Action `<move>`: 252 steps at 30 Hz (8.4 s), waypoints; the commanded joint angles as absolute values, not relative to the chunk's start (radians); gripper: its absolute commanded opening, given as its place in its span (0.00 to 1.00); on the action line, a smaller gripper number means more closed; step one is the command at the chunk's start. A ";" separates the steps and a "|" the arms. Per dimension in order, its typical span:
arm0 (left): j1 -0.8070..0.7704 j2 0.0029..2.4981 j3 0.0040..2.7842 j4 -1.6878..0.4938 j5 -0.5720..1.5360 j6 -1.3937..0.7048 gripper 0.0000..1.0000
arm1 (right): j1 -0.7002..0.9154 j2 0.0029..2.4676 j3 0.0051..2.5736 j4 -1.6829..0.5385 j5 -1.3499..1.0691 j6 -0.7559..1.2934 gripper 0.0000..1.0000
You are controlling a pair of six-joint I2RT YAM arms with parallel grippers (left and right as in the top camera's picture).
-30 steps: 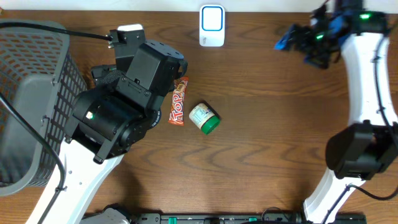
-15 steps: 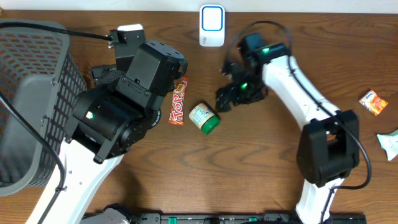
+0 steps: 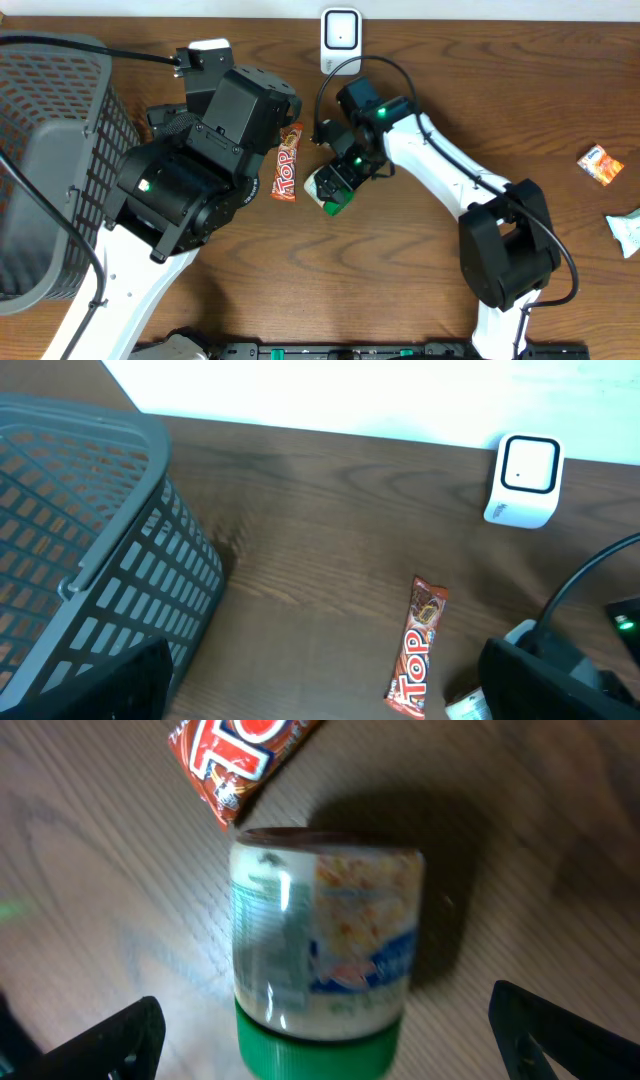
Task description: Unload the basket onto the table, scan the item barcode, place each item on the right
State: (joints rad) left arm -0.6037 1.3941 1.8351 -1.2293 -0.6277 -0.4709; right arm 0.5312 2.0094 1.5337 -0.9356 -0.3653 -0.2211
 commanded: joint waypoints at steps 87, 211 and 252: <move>-0.601 1.393 1.843 -1.230 -0.643 -0.465 0.98 | 0.509 2.014 1.631 -1.287 -0.395 0.011 0.85; -0.601 1.393 1.843 -1.230 -0.643 -0.465 0.98 | 0.384 2.159 1.214 -1.562 -0.879 0.222 0.50; -0.601 1.393 1.843 -1.230 -0.643 -0.465 0.98 | 0.197 1.873 1.623 -1.167 -0.292 0.176 0.99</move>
State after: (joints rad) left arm -0.6037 1.3941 1.8351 -1.2293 -0.6281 -0.4706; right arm 0.2100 1.9877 1.6020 -1.1862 -0.3874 0.2344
